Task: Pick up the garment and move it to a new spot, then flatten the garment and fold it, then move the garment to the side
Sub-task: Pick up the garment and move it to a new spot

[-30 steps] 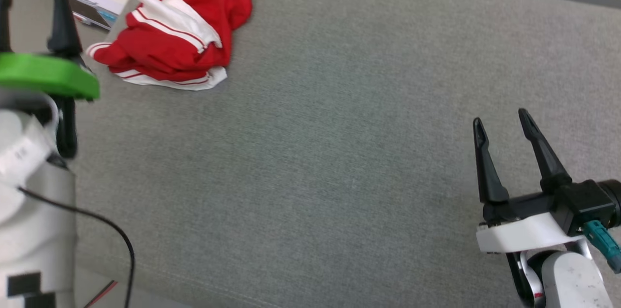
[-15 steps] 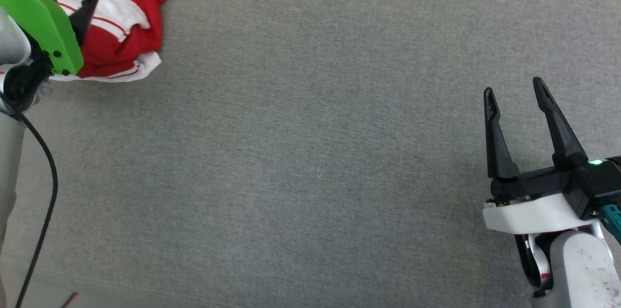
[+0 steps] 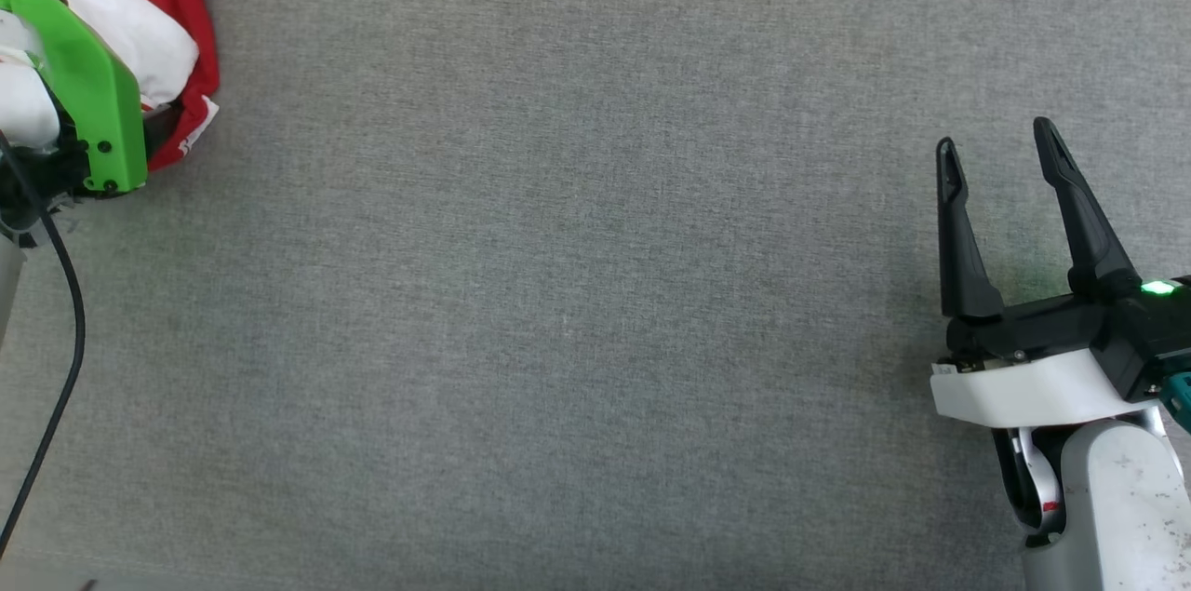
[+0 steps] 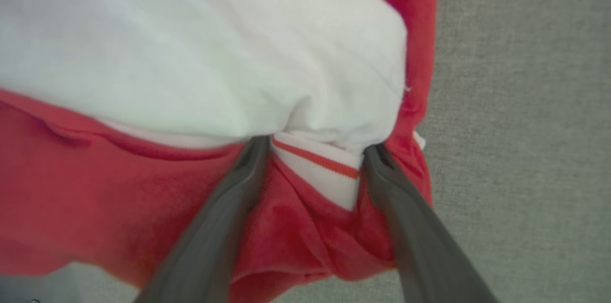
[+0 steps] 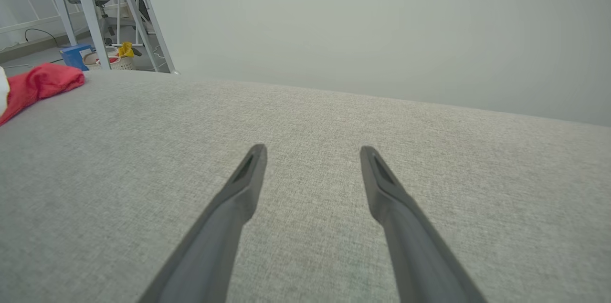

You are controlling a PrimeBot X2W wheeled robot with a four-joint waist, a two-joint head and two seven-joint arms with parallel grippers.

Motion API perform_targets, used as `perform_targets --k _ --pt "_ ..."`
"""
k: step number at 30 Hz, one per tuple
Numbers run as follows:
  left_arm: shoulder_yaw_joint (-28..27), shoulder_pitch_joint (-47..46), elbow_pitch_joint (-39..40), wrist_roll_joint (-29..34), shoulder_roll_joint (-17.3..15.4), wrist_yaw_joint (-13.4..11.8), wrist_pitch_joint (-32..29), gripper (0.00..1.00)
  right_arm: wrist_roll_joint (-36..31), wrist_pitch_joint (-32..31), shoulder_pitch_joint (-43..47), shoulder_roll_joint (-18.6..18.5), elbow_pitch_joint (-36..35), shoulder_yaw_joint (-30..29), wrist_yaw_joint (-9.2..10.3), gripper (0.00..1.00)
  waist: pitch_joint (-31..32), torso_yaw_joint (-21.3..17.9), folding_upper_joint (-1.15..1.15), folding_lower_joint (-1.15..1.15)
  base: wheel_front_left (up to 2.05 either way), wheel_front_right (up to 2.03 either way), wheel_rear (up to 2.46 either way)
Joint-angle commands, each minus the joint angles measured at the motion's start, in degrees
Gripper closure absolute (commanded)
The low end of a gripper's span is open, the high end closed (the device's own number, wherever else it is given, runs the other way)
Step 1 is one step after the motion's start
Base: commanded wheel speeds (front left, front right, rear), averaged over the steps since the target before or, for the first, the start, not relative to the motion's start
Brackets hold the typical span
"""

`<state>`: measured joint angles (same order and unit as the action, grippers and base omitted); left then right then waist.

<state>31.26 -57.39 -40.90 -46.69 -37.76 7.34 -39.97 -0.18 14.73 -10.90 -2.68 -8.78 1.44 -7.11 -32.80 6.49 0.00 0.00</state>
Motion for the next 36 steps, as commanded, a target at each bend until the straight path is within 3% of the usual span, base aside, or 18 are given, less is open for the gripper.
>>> perform_targets --k 1,5,7,14,23,26,36 --pt "1.96 2.43 -2.43 -0.96 1.46 0.14 -1.05 0.0 0.5 0.27 -1.08 -0.2 0.0 -0.21 -0.37 0.0 -0.91 -0.7 0.0 0.0 0.0 0.0 0.0" --pt "3.96 2.3 -4.06 -1.75 2.35 0.14 -0.7 0.0 0.77 0.27 -1.23 -0.2 0.26 -0.56 -0.37 0.0 -1.11 -0.58 0.0 0.0 0.0 0.0 0.0" --pt "5.02 1.65 -4.21 -1.51 2.22 0.14 0.74 1.0 1.05 0.27 -1.22 -0.2 0.6 -0.57 -0.37 0.0 -0.59 -0.4 0.0 0.0 0.0 0.0 0.0" --pt "9.22 -2.93 0.07 2.03 -0.75 0.14 15.55 1.0 2.97 0.27 -0.28 -0.2 1.8 -0.62 -0.37 0.0 5.75 -0.07 0.0 0.0 0.0 0.0 0.0" --pt "16.26 -6.48 10.24 6.08 -1.75 0.14 26.02 1.0 5.25 0.27 2.01 -0.2 2.78 -1.04 -0.37 0.0 12.13 -0.34 0.0 0.0 0.0 0.0 0.0" --pt "18.04 -7.15 13.69 7.79 -0.66 0.14 28.13 1.0 5.94 0.27 2.43 -0.2 2.91 -1.21 -0.37 0.0 13.57 -1.38 0.0 0.0 0.0 0.0 0.0" --pt "24.56 -5.91 24.57 12.9 8.51 -0.89 31.71 1.0 8.08 0.27 3.37 -0.2 2.78 -3.57 -0.37 0.0 15.48 -7.43 0.0 0.0 0.0 0.0 0.0"
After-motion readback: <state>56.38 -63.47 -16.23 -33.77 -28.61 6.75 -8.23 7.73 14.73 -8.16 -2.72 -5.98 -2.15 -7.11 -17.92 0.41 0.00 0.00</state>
